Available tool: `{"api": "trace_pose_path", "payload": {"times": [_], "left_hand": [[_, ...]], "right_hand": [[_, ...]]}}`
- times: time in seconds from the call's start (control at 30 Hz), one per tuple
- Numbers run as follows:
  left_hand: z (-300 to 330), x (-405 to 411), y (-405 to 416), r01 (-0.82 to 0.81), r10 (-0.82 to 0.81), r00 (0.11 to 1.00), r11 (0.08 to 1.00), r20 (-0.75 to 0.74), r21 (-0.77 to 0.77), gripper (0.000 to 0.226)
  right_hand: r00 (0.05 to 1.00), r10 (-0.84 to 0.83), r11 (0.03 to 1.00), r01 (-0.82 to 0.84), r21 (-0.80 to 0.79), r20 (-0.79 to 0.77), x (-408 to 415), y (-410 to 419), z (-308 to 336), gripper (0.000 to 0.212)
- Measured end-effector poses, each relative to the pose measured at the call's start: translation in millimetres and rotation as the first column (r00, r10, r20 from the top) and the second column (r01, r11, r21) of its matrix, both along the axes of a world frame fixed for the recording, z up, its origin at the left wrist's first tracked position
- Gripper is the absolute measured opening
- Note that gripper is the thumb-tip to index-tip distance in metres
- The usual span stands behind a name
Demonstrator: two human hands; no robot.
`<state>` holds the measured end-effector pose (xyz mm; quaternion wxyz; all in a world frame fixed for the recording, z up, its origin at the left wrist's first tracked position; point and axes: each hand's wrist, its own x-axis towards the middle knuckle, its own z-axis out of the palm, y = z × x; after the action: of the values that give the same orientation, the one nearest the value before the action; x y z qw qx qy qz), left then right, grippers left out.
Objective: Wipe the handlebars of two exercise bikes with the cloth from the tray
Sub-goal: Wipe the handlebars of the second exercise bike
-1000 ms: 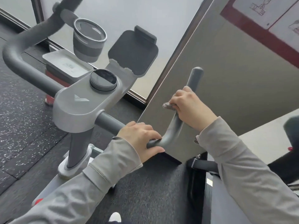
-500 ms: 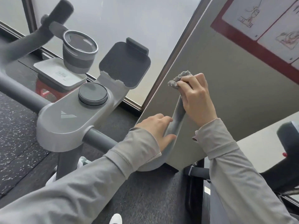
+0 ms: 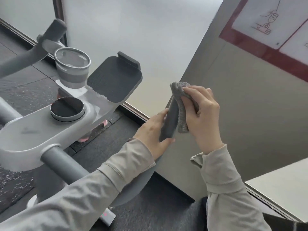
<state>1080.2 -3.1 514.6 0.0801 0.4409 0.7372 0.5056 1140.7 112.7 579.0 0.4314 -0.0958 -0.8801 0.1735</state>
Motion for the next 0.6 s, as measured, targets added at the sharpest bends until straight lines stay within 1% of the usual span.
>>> {"api": "trace_pose_path", "payload": {"times": [0.1, 0.17, 0.2, 0.27, 0.33, 0.37, 0.4, 0.43, 0.47, 0.53, 0.6], "left_hand": [[-2, 1, 0, -0.023, 0.023, 1.000, 1.000, 0.000, 0.017, 0.080], [-2, 1, 0, -0.031, 0.031, 1.000, 0.999, 0.005, 0.014, 0.080], [-1, 2, 0, -0.036, 0.036, 0.999, 0.999, 0.009, 0.009, 0.081], [-2, 3, 0, -0.045, 0.045, 0.999, 0.999, 0.022, 0.014, 0.081], [-2, 5, 0, -0.056, 0.055, 0.998, 0.998, 0.033, 0.021, 0.081], [-2, 6, -1, -0.061, 0.061, 0.998, 0.998, 0.033, 0.022, 0.080], [-2, 7, -1, -0.068, 0.067, 0.997, 0.997, 0.035, 0.024, 0.080], [-2, 9, -1, -0.077, 0.076, 0.996, 0.997, 0.039, 0.028, 0.080], [-2, 9, -1, -0.085, 0.084, 0.996, 0.996, 0.041, 0.032, 0.079], [-2, 10, 0, -0.102, 0.101, 0.994, 0.994, 0.036, 0.037, 0.079], [-3, 10, -1, -0.114, 0.113, 0.993, 0.993, 0.035, 0.042, 0.079]], "right_hand": [[0.998, 0.049, 0.998, -0.050, -0.023, -0.028, 2, 8, -2, 0.015], [0.994, 0.108, 0.992, -0.108, -0.058, 0.008, -3, 13, 4, 0.015], [0.989, 0.136, 0.988, -0.131, -0.079, 0.054, -8, 17, 10, 0.015], [0.960, 0.184, 0.978, -0.157, -0.141, 0.210, -19, 27, 25, 0.016], [0.876, 0.303, 0.935, -0.198, -0.293, 0.375, -29, 41, 40, 0.015], [0.819, 0.394, 0.887, -0.221, -0.404, 0.417, -33, 49, 45, 0.014], [0.768, 0.484, 0.821, -0.233, -0.521, 0.420, -35, 56, 47, 0.016], [0.732, 0.559, 0.742, -0.233, -0.629, 0.389, -36, 63, 46, 0.019], [0.715, 0.614, 0.660, -0.232, -0.715, 0.334, -36, 68, 42, 0.022], [0.733, 0.657, 0.515, -0.264, -0.815, 0.178, -31, 74, 27, 0.023], [0.780, 0.625, 0.380, -0.318, -0.869, -0.012, -25, 72, 8, 0.022]]}}
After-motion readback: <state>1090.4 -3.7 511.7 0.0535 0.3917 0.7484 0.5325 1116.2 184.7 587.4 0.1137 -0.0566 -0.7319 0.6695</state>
